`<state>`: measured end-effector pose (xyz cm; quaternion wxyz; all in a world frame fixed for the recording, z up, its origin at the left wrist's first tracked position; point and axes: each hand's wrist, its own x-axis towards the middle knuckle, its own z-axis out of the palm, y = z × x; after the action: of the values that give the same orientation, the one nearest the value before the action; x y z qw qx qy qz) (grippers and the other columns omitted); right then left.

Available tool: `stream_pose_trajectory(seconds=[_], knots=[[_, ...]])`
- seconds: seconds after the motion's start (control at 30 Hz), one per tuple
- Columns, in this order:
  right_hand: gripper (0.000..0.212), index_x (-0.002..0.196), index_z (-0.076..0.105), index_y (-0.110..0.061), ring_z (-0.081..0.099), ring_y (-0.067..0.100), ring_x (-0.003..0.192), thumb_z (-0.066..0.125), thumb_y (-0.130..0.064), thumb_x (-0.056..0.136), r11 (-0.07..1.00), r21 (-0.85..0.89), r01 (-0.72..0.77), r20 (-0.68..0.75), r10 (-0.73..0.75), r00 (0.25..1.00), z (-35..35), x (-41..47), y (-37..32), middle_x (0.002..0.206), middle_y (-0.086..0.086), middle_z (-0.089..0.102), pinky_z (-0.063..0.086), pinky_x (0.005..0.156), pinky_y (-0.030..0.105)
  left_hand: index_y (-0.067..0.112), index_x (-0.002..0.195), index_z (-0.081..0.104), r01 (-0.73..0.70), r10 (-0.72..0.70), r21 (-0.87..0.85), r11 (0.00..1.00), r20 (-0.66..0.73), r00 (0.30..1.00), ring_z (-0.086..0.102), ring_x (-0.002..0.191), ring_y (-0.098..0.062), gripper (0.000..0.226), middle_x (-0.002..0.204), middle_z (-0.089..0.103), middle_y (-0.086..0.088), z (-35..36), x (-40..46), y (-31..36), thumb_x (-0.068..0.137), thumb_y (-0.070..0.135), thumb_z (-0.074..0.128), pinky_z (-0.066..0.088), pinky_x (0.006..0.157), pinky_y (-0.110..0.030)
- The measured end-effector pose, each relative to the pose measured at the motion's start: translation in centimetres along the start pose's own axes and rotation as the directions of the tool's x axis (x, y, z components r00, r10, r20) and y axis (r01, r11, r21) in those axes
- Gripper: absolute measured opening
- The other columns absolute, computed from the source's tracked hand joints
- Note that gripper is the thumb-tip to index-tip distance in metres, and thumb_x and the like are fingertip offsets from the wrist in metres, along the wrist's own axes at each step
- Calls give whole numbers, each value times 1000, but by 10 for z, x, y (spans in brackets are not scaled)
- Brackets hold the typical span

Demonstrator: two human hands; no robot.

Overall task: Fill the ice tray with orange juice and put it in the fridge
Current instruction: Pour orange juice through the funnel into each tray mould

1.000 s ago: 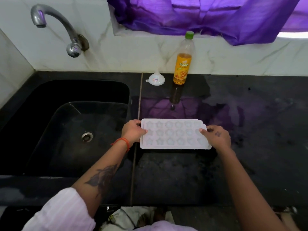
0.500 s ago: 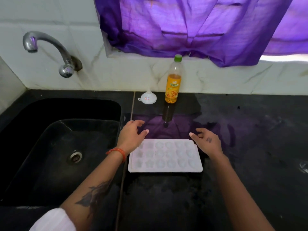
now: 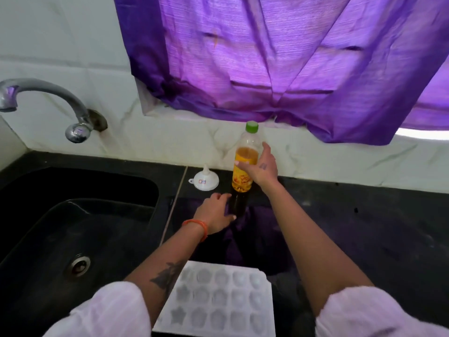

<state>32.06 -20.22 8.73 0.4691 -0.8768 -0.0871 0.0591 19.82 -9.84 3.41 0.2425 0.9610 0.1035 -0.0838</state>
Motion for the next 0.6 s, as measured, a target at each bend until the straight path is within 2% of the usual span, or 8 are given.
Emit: stream_pose_trajectory(seconds=[0.07, 0.13, 0.23, 0.4, 0.47, 0.53, 0.6], knots=[[106, 149, 13, -18, 34, 31, 135, 81, -36, 69, 998, 63, 5, -10, -4, 1000, 8, 18, -1, 148, 14, 32, 34, 107, 41, 23, 146, 27, 1, -22, 171, 985, 122, 992, 32, 136, -34, 72, 152, 26, -10, 9, 4, -4, 86, 44, 60, 34, 108, -50], [99, 145, 19, -20, 40, 31, 131, 81, -36, 69, 996, 92, 20, -26, -18, 999, 15, 28, 3, 143, 13, 41, 38, 103, 40, 25, 148, 22, -29, -43, 317, 948, 217, 975, 22, 140, -34, 76, 156, 16, -9, 18, 3, -8, 86, 48, 58, 30, 108, -53], [78, 132, 33, -20, 52, 31, 117, 78, -39, 71, 997, 47, 60, -73, -57, 996, 19, 31, 8, 129, 12, 54, 44, 93, 37, 29, 150, 17, -54, -36, 390, 919, 221, 975, 15, 143, -33, 79, 159, 10, -6, 25, 1, -12, 85, 53, 57, 28, 108, -54], [71, 126, 40, -17, 57, 24, 105, 79, -38, 70, 993, 18, 114, -135, -110, 985, 9, 4, 13, 116, 8, 60, 43, 83, 29, 30, 148, 24, -88, 24, 390, 917, 166, 986, 19, 142, -29, 73, 158, 16, -2, 25, -7, -20, 86, 57, 52, 29, 107, -50], [71, 125, 42, -18, 55, 18, 96, 80, -39, 69, 993, 11, 120, -157, -117, 981, 1, -18, 15, 107, 3, 60, 41, 80, 26, 29, 145, 31, -92, 48, 355, 930, 133, 990, 25, 140, -27, 65, 156, 24, -1, 24, -12, -24, 88, 53, 52, 31, 106, -45], [71, 122, 43, -22, 58, 18, 94, 81, -42, 66, 993, 30, 118, -181, -111, 977, -7, -42, 20, 99, -2, 59, 46, 84, 30, 27, 140, 40, -84, 74, 259, 962, 52, 996, 37, 133, -25, 56, 148, 38, 0, 25, -19, -30, 89, 47, 54, 37, 102, -40], [71, 120, 45, -25, 62, 21, 97, 82, -44, 63, 995, 23, 102, -196, -95, 976, -13, -67, 27, 101, -1, 64, 50, 87, 37, 27, 137, 44, -91, 97, 115, 989, -54, 994, 46, 126, -22, 52, 141, 47, 1, 26, -28, -33, 89, 43, 56, 42, 100, -36]])
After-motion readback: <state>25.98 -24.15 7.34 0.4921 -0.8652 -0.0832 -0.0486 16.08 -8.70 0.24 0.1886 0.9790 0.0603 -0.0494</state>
